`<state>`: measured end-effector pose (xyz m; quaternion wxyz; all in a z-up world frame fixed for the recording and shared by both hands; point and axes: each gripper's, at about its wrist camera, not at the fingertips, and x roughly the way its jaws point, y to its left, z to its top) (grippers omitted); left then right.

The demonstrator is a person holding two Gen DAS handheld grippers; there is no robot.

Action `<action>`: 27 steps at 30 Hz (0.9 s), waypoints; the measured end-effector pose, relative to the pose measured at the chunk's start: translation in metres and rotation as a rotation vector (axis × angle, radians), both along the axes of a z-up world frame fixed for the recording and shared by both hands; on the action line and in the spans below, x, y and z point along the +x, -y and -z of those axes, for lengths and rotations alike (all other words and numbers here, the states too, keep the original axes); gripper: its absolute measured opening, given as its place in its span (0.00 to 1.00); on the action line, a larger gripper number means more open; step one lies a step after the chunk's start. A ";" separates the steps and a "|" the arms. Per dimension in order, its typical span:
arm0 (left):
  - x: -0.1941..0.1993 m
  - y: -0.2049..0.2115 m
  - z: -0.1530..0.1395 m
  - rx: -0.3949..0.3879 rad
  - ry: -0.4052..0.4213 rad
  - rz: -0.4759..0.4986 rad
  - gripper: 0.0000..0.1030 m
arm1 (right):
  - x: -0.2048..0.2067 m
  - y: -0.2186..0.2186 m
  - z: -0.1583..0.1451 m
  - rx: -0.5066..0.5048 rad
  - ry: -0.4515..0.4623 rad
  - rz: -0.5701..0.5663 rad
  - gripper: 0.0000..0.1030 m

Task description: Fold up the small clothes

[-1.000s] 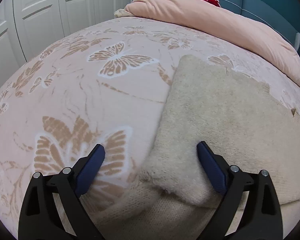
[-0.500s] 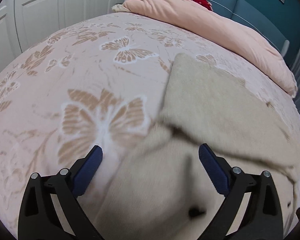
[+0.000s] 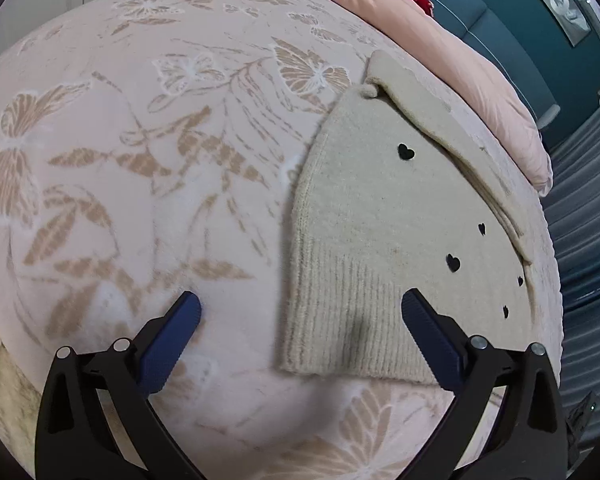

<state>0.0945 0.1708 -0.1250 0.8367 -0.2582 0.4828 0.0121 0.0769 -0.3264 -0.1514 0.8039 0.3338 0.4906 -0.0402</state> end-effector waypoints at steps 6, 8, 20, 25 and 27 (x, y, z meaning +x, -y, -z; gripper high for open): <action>0.023 0.012 -0.002 -0.027 -0.049 -0.020 0.95 | 0.030 -0.026 0.001 0.052 0.025 -0.003 0.66; 0.032 0.018 -0.005 -0.061 -0.047 0.022 0.73 | 0.038 -0.028 -0.001 0.058 0.032 0.006 0.45; 0.013 -0.010 -0.030 -0.147 -0.080 0.019 0.06 | 0.005 -0.013 -0.047 0.034 0.142 0.041 0.05; -0.028 -0.017 -0.052 -0.157 -0.087 0.078 0.05 | -0.042 -0.021 -0.059 -0.019 0.133 -0.032 0.05; -0.050 -0.020 -0.057 -0.149 -0.109 0.114 0.05 | -0.066 -0.022 -0.062 -0.030 0.106 -0.074 0.05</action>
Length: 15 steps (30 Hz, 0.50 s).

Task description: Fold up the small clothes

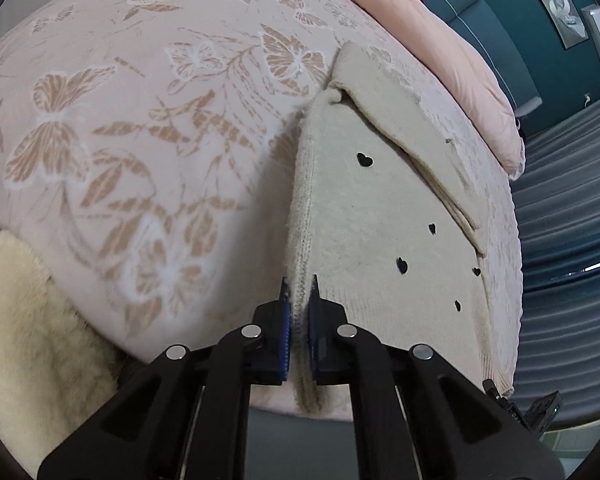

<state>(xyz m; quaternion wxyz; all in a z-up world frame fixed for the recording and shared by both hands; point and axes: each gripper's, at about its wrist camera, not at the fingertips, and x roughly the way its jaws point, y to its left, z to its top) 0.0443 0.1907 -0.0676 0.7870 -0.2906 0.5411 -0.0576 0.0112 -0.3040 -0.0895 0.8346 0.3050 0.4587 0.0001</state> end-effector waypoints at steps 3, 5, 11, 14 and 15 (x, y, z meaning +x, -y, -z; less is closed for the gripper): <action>-0.040 0.000 -0.006 0.042 -0.060 0.102 0.05 | -0.042 -0.012 -0.006 -0.062 -0.068 -0.142 0.05; -0.071 -0.003 -0.016 0.082 -0.098 0.179 0.05 | -0.073 -0.020 -0.016 -0.107 -0.108 -0.263 0.05; -0.123 -0.023 -0.057 0.039 -0.144 0.202 0.06 | -0.127 -0.024 -0.071 -0.083 -0.068 -0.448 0.05; -0.090 -0.021 -0.082 0.020 -0.022 0.168 0.06 | -0.098 -0.019 -0.107 -0.095 0.084 -0.416 0.06; -0.070 -0.016 -0.090 0.041 0.041 0.160 0.06 | -0.080 -0.015 -0.113 -0.096 0.130 -0.399 0.06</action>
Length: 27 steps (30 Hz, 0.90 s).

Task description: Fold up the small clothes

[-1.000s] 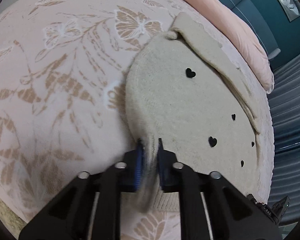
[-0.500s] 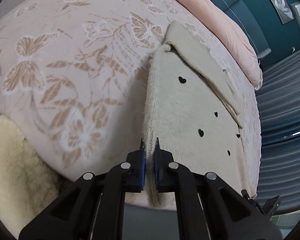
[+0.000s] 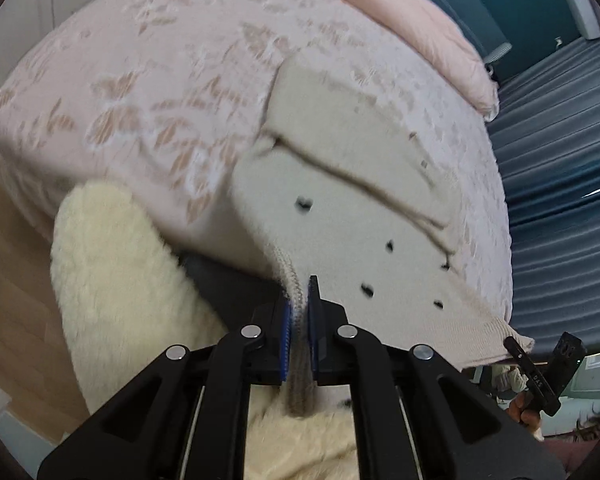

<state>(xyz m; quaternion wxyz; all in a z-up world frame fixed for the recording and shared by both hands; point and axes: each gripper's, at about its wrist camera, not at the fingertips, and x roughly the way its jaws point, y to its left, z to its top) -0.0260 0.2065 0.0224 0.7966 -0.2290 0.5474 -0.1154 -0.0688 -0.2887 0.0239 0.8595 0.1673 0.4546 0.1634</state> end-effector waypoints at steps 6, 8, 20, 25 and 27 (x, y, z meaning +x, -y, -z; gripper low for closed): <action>0.125 0.049 0.010 0.114 0.228 -0.043 0.25 | 0.129 0.017 0.034 0.007 0.144 0.202 0.24; 0.152 0.063 0.031 0.219 0.213 -0.074 0.62 | 0.155 0.021 0.059 -0.036 0.086 0.327 0.41; 0.185 0.057 0.096 0.286 0.147 -0.035 0.89 | 0.179 0.030 0.113 -0.108 -0.022 0.352 0.65; 0.199 0.079 0.112 0.234 0.138 0.047 0.89 | 0.211 0.017 0.139 -0.212 -0.093 0.305 0.66; 0.198 0.089 0.119 0.229 0.127 0.103 0.89 | 0.213 0.008 0.141 -0.263 -0.086 0.277 0.66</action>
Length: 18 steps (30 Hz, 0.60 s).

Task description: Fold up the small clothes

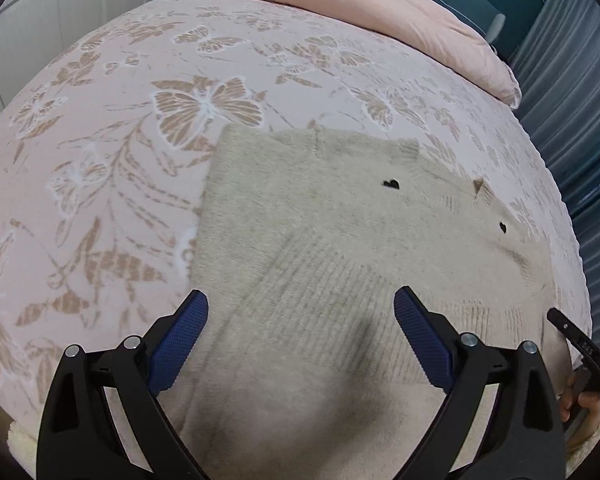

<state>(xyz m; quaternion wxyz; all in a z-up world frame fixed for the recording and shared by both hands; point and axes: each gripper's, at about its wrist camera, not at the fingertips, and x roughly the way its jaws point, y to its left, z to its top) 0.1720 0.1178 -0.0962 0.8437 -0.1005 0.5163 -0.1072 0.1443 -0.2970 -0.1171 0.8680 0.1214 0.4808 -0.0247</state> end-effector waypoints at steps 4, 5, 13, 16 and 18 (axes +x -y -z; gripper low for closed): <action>-0.004 0.011 0.013 0.105 -0.013 0.041 0.72 | 0.000 -0.007 0.008 -0.058 -0.028 -0.019 0.60; -0.006 0.012 0.013 0.105 -0.008 0.046 0.63 | 0.000 -0.008 0.007 -0.051 -0.029 -0.019 0.42; -0.024 -0.017 -0.024 -0.068 -0.012 -0.018 0.09 | -0.030 -0.003 -0.025 0.142 0.048 0.013 0.05; -0.043 -0.034 -0.060 -0.137 0.050 -0.048 0.08 | -0.061 -0.001 -0.063 0.195 0.161 0.020 0.05; -0.050 -0.038 -0.085 -0.158 0.093 -0.050 0.07 | -0.072 0.002 -0.090 0.213 0.224 0.022 0.05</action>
